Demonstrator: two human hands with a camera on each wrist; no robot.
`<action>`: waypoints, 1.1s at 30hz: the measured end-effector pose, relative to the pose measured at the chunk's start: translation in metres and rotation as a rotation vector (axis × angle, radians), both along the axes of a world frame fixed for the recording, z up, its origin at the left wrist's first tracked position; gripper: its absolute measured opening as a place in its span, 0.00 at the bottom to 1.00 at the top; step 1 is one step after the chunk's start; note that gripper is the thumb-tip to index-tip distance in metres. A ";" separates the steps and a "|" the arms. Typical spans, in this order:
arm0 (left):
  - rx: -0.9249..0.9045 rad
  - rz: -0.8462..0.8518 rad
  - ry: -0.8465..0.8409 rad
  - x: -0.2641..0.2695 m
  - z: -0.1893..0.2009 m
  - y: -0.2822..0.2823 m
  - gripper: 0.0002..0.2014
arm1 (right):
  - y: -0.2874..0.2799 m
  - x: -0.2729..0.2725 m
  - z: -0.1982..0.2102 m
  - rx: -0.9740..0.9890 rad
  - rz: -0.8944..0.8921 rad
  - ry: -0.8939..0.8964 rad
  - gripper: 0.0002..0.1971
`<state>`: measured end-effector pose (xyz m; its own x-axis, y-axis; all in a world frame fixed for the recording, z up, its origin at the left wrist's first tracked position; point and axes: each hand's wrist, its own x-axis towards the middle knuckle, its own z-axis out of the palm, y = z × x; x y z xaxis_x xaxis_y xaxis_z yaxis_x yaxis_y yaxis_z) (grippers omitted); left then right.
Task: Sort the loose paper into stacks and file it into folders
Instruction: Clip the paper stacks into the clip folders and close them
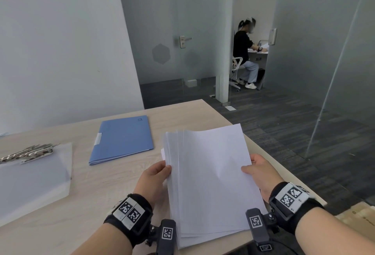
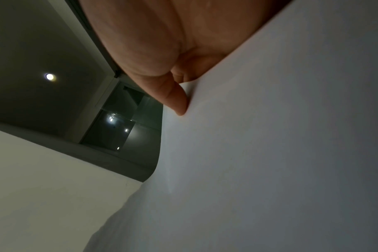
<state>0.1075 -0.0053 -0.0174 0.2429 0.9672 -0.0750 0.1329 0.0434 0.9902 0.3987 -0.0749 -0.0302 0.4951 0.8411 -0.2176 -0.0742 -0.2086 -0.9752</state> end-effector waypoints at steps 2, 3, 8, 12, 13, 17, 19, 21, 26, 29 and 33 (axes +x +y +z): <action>-0.057 -0.042 -0.073 0.000 0.001 0.002 0.12 | -0.001 0.000 0.000 0.004 -0.003 0.021 0.13; -0.103 -0.057 -0.118 0.001 0.001 0.003 0.12 | -0.001 0.000 0.000 0.006 -0.007 0.031 0.13; -0.057 -0.008 -0.064 0.006 0.005 0.008 0.09 | -0.003 -0.001 0.005 0.019 -0.017 0.092 0.10; 0.089 0.036 0.124 0.011 0.010 0.010 0.16 | -0.004 -0.003 0.007 0.030 0.009 0.130 0.09; 0.110 0.057 0.149 0.012 0.011 0.011 0.19 | -0.004 -0.003 0.007 0.032 0.014 0.133 0.09; 0.165 0.113 0.261 0.015 0.015 0.017 0.22 | -0.003 -0.004 0.004 0.061 -0.007 0.119 0.10; 0.147 0.126 0.315 0.015 0.014 0.023 0.19 | -0.003 -0.003 0.002 0.086 -0.041 0.120 0.11; 0.093 0.117 0.384 0.014 0.011 0.029 0.15 | -0.003 0.000 0.000 0.106 -0.082 0.123 0.11; 0.061 0.035 0.529 0.010 0.004 0.038 0.12 | -0.007 0.003 0.008 0.166 -0.077 0.077 0.15; 0.077 0.051 0.506 0.007 0.006 0.038 0.14 | -0.009 0.002 0.020 0.207 -0.037 0.018 0.16; 0.096 -0.002 0.361 0.004 0.023 0.029 0.29 | -0.011 -0.003 0.041 0.294 0.014 0.036 0.15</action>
